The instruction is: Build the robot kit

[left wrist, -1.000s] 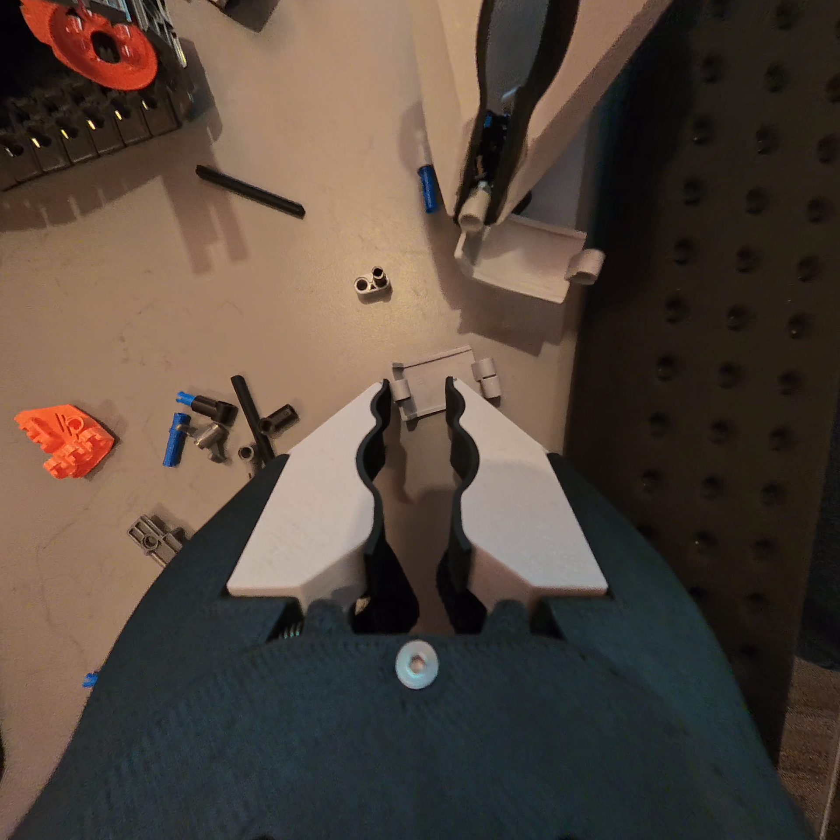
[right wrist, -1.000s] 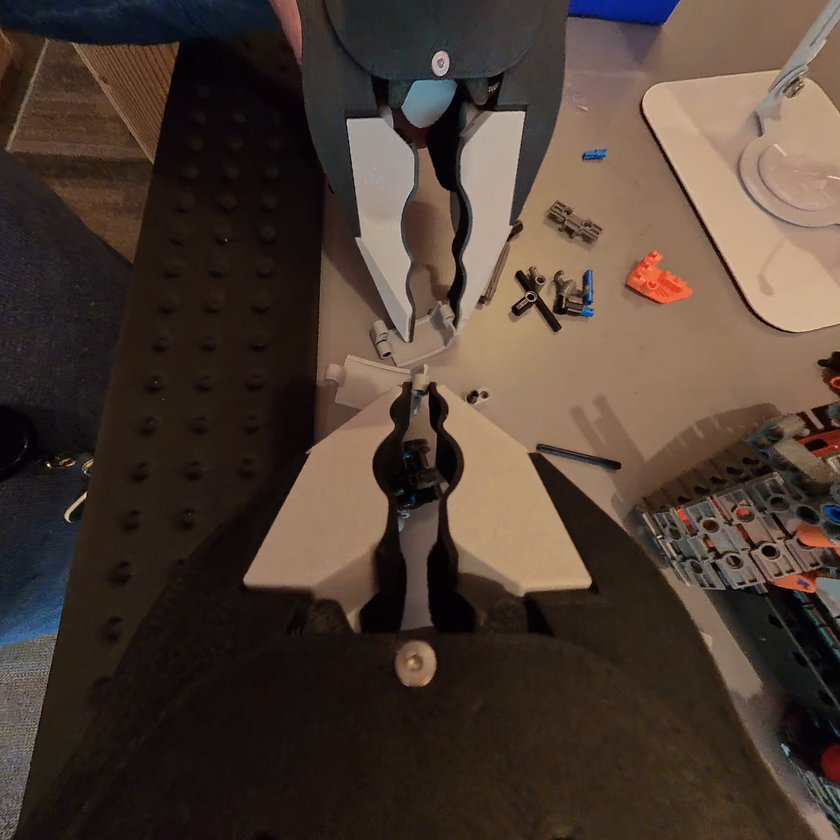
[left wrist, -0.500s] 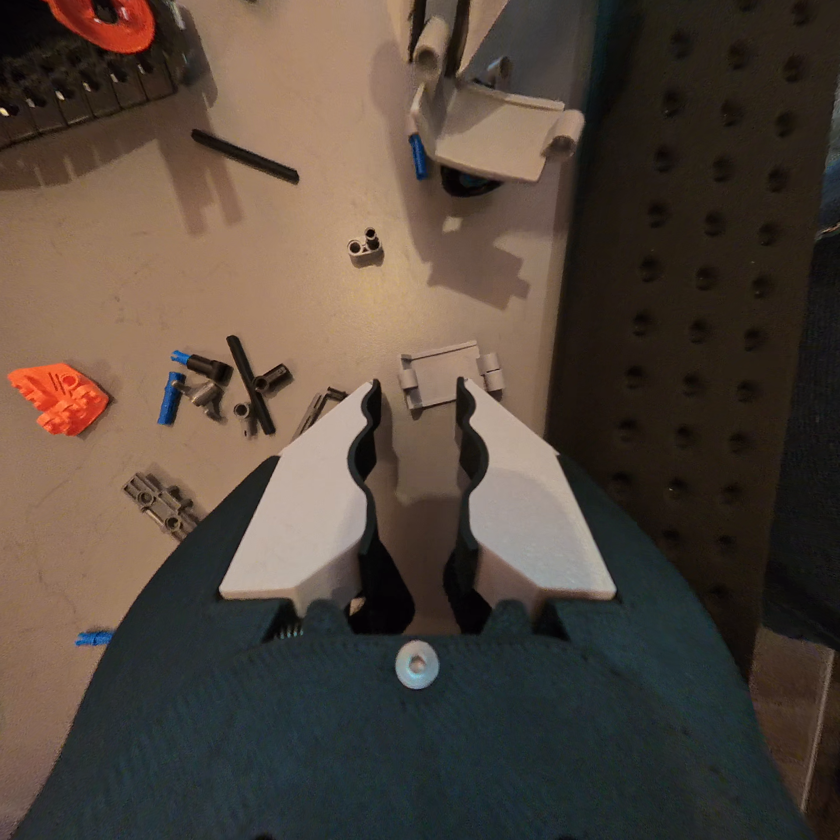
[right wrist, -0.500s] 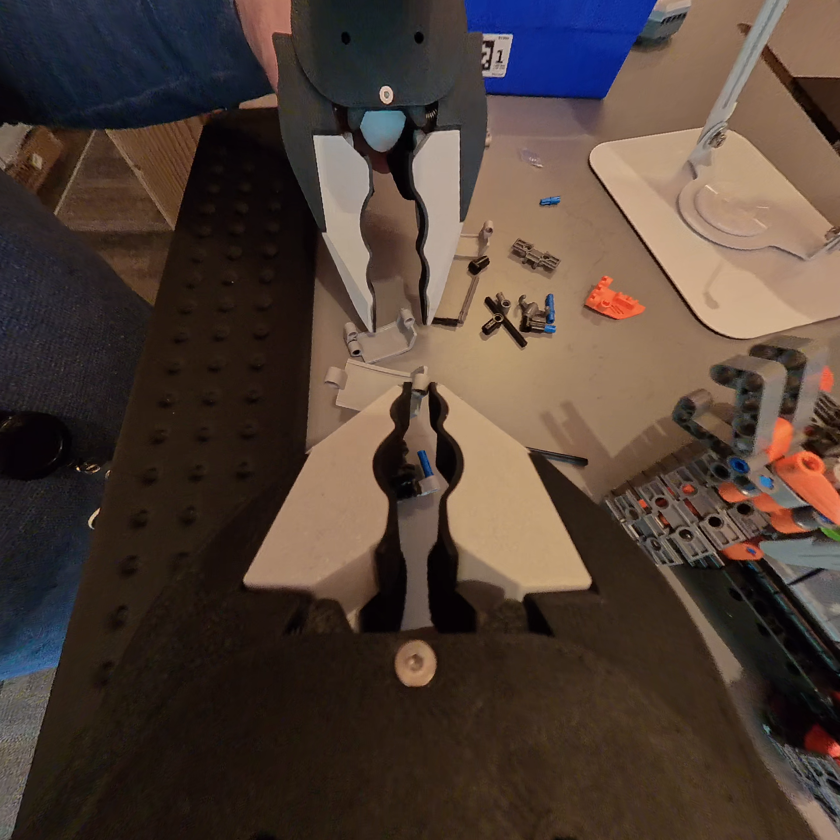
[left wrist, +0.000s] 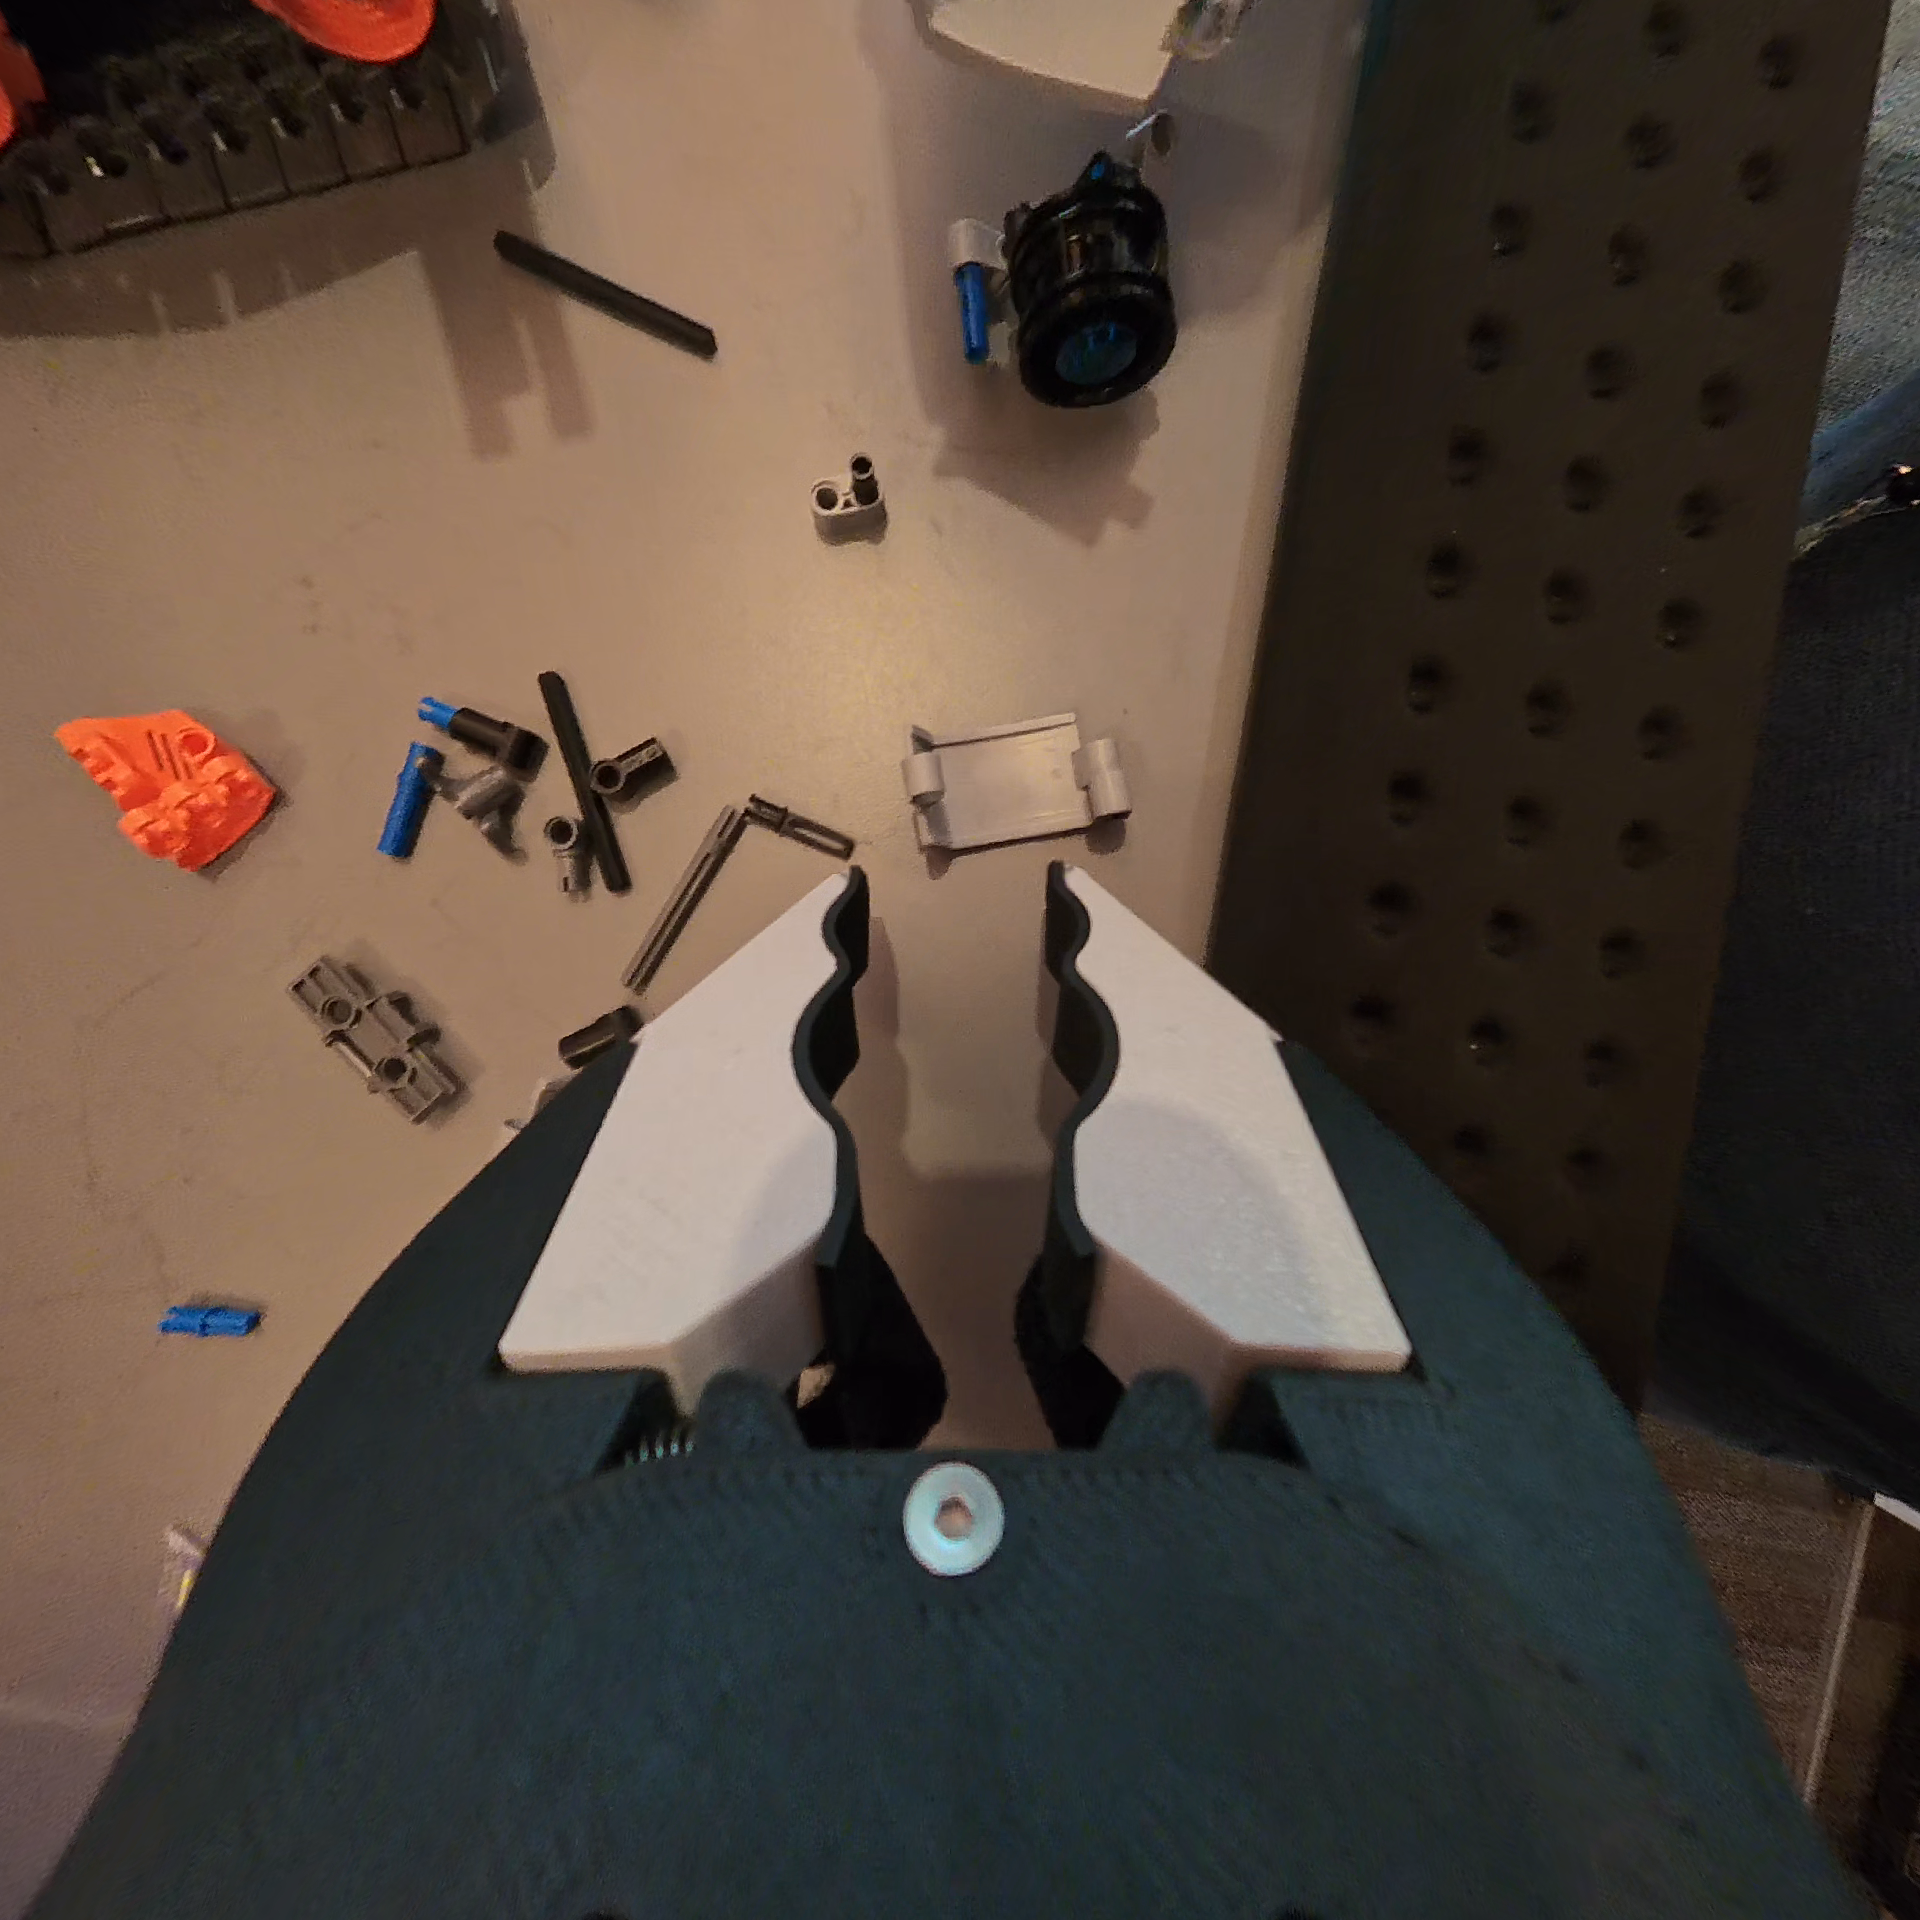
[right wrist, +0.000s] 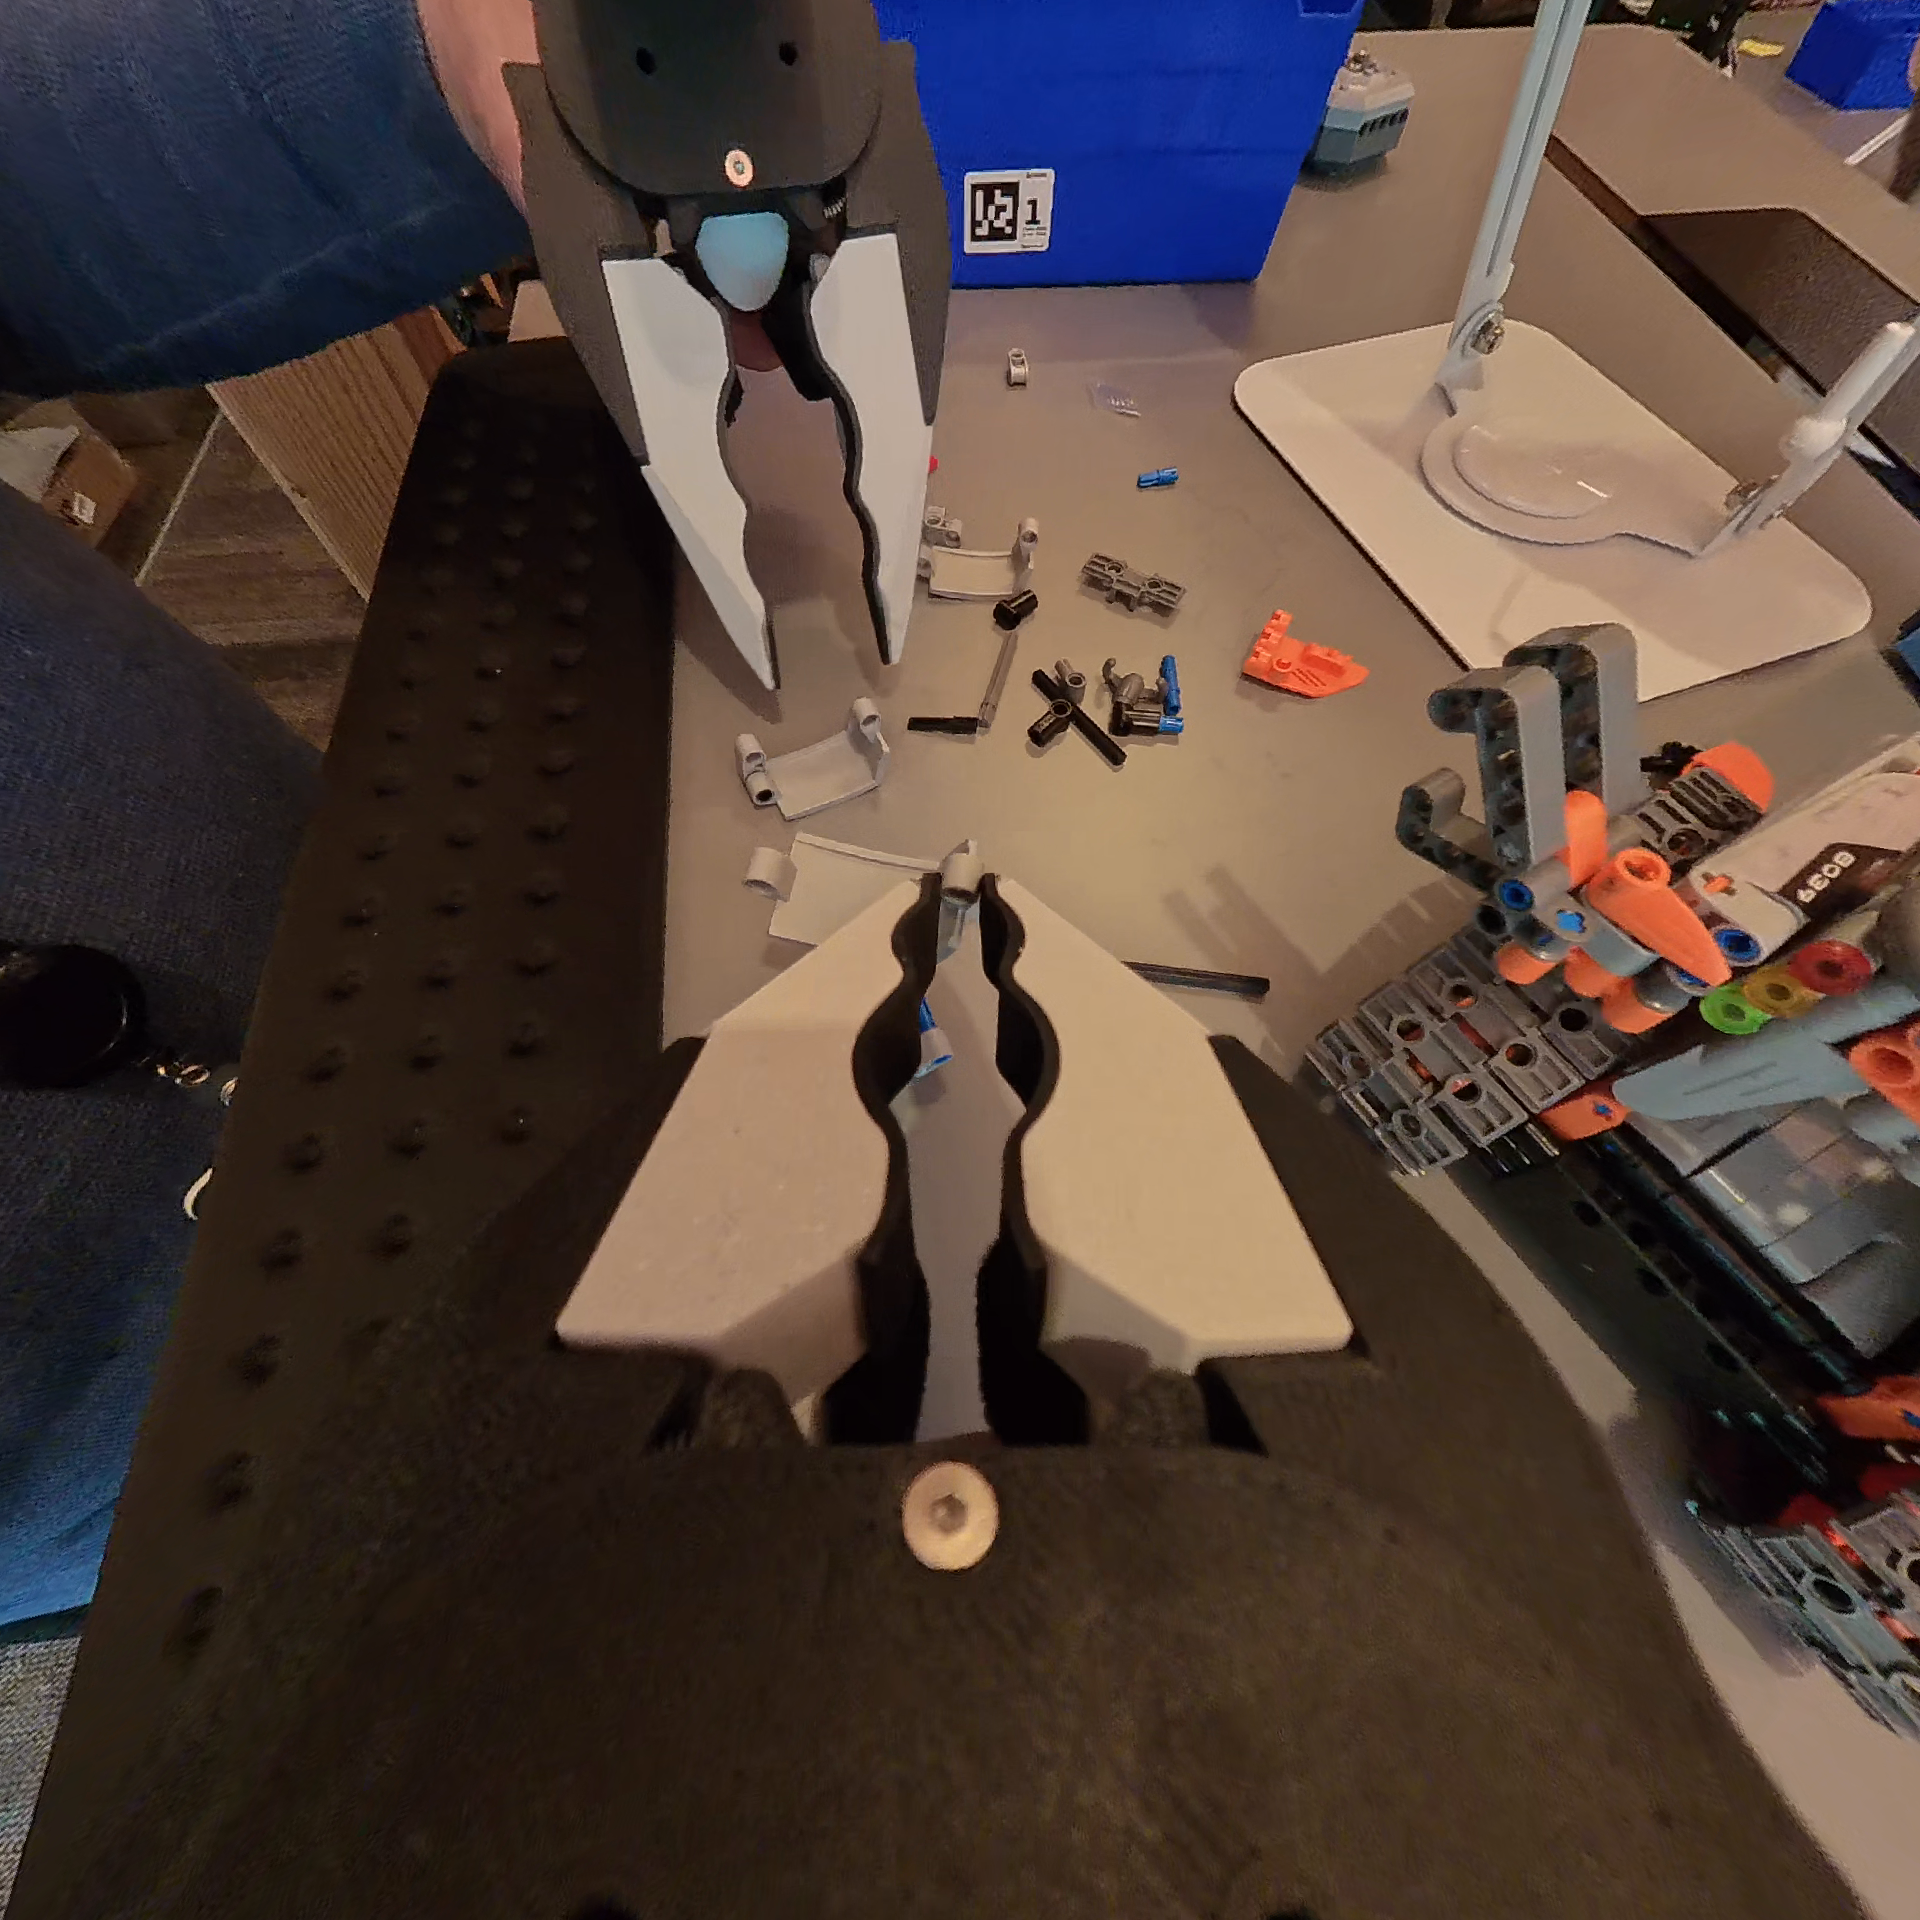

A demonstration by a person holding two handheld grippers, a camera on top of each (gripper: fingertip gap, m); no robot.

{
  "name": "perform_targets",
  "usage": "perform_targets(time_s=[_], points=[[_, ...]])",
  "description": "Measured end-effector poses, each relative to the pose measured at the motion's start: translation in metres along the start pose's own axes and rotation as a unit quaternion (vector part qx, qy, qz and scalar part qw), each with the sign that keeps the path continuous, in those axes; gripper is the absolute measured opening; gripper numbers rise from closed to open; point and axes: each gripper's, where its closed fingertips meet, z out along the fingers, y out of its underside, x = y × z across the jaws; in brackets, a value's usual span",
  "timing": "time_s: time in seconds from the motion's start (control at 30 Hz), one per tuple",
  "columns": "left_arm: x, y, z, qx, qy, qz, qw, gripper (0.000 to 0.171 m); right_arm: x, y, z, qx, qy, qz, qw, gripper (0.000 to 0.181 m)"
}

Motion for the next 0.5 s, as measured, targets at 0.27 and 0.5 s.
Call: perform_targets(time_s=[0.27,0.5], points=[[0.005,-0.003,0.011,0.006,-0.002,-0.01,1.0,0.034,-0.002,0.003,0.0,0.002,-0.004,0.002,1.0,0.005],[0.008,-0.01,-0.007,0.037,-0.024,-0.026,0.999,0.035,-0.003,0.004,0.001,0.002,-0.006,0.0,1.0,0.004]])
